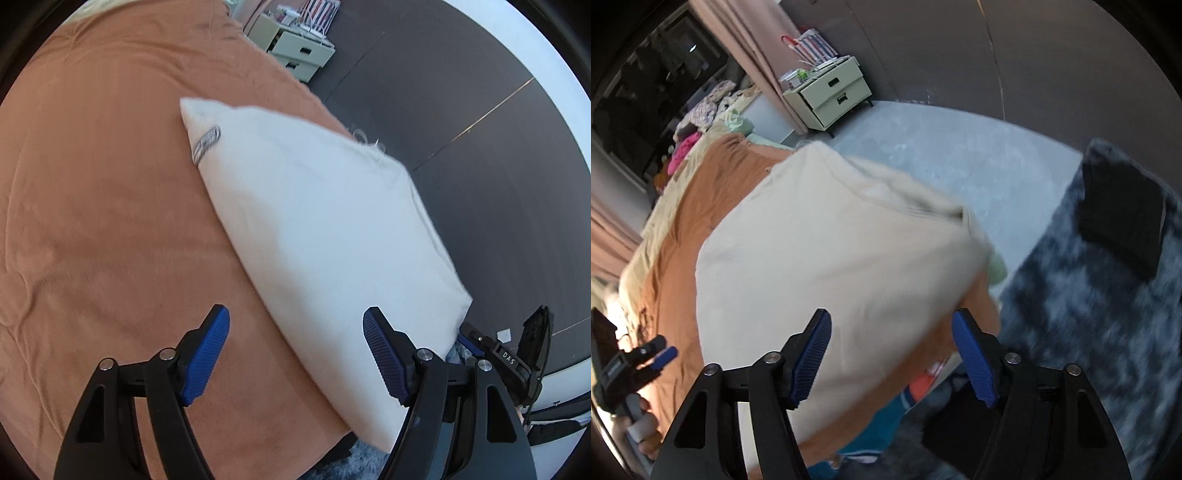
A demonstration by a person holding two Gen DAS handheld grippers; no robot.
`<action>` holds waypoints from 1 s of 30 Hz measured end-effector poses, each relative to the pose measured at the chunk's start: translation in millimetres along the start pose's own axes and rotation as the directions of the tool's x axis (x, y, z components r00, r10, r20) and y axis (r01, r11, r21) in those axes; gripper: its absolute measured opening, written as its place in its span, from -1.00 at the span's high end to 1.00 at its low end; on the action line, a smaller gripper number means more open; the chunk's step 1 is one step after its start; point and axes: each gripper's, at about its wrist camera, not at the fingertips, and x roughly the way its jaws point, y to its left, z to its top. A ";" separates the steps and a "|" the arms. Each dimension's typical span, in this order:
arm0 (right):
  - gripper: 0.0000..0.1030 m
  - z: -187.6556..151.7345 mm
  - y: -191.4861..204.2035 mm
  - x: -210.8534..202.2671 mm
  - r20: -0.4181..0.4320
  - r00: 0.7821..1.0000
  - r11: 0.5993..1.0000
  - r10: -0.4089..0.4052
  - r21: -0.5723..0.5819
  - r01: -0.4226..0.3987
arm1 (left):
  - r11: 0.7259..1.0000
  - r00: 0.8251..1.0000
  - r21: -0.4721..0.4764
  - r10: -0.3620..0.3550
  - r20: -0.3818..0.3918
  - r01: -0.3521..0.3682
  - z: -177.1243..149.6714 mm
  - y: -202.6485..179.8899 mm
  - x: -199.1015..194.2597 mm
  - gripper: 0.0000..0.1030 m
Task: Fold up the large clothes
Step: 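Carry the bundle to the bed corner and lay it down with both tools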
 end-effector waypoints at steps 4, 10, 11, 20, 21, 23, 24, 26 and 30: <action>0.28 -14.1 -8.0 24.6 -0.049 0.994 0.994 0.094 0.056 -0.091 | 1.000 0.999 -0.003 -0.010 -0.035 0.010 -13.9 6.1 8.7 -0.46; 0.63 -3.1 -2.1 40.5 -0.022 0.995 0.993 0.094 0.073 -0.092 | 1.000 1.000 0.009 0.010 -0.025 -0.009 -20.0 14.4 -2.4 -0.46; 0.63 -1.7 -0.1 42.1 -0.021 0.996 0.994 0.082 0.071 -0.080 | 1.000 1.000 0.009 0.009 -0.020 -0.009 -21.0 15.7 -7.2 -0.46; 0.05 -10.9 3.3 16.2 0.007 0.999 0.993 0.037 0.109 -0.038 | 0.999 0.999 0.040 0.010 0.037 -0.011 -34.3 33.4 -49.2 -0.46; 0.04 -13.3 5.4 11.8 0.010 0.999 0.994 0.035 0.101 -0.036 | 0.999 0.999 0.043 0.012 0.047 -0.014 -35.9 34.0 -55.2 -0.46; -0.01 -19.3 14.1 -0.1 0.016 1.000 0.997 0.024 0.072 -0.025 | 0.999 0.998 0.048 0.009 0.068 -0.012 -39.8 35.1 -70.3 -0.47; -0.06 -22.1 18.0 -5.2 0.019 1.000 0.998 0.022 0.059 -0.023 | 0.999 0.997 0.049 0.005 0.076 -0.008 -41.1 36.8 -79.3 -0.47; -0.29 -29.6 30.1 -21.2 0.037 0.999 0.999 0.015 0.027 -0.016 | 0.998 0.995 0.055 -0.006 0.099 0.000 -45.3 36.8 -93.8 -0.52; -0.47 -46.2 56.5 -53.4 0.083 0.997 0.999 -0.002 -0.039 0.006 | 0.997 0.987 0.080 -0.011 0.160 -0.002 -55.8 36.6 -131.2 -0.67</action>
